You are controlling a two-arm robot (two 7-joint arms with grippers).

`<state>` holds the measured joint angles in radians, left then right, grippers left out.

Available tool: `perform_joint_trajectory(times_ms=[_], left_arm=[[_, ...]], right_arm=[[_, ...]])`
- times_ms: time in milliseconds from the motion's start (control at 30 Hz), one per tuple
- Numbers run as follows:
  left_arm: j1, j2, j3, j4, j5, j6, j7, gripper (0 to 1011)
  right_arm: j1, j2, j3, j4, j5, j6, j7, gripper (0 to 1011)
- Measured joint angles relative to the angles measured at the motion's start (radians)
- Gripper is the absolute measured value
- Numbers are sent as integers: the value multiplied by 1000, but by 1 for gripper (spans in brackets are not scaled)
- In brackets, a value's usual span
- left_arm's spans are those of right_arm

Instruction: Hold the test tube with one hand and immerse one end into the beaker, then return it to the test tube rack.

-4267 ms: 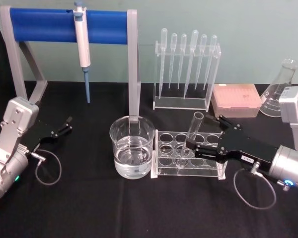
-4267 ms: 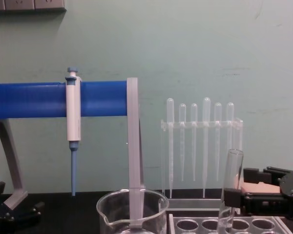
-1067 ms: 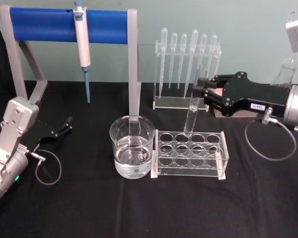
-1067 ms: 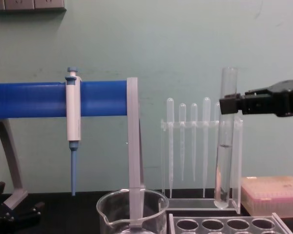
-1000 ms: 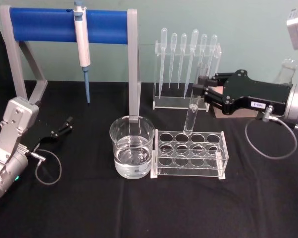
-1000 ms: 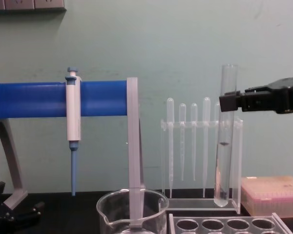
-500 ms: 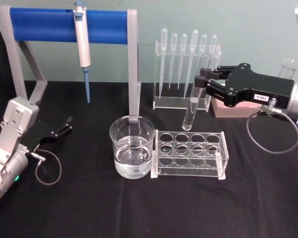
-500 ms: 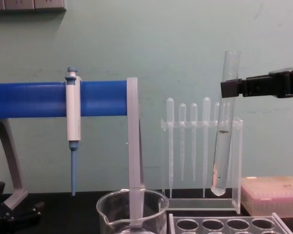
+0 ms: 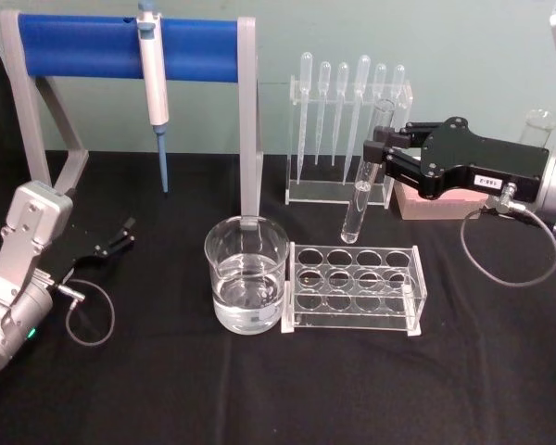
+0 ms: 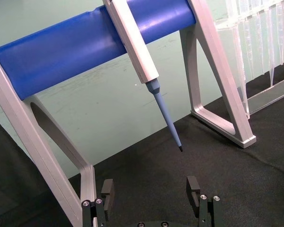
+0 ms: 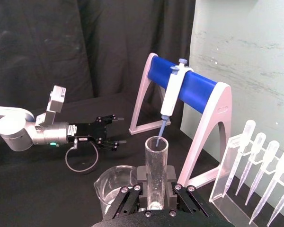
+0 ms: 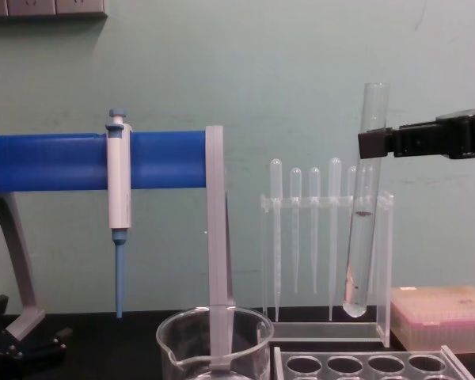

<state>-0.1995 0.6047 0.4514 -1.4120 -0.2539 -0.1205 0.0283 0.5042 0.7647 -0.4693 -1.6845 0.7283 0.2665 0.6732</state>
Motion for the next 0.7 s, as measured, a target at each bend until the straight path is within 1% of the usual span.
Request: perform_joint_trajectory(times_ms=[700], left_arm=[[0, 0, 0, 0, 0, 0, 0, 1000]], right_arm=[[0, 0, 0, 0, -3, 0, 0, 221]])
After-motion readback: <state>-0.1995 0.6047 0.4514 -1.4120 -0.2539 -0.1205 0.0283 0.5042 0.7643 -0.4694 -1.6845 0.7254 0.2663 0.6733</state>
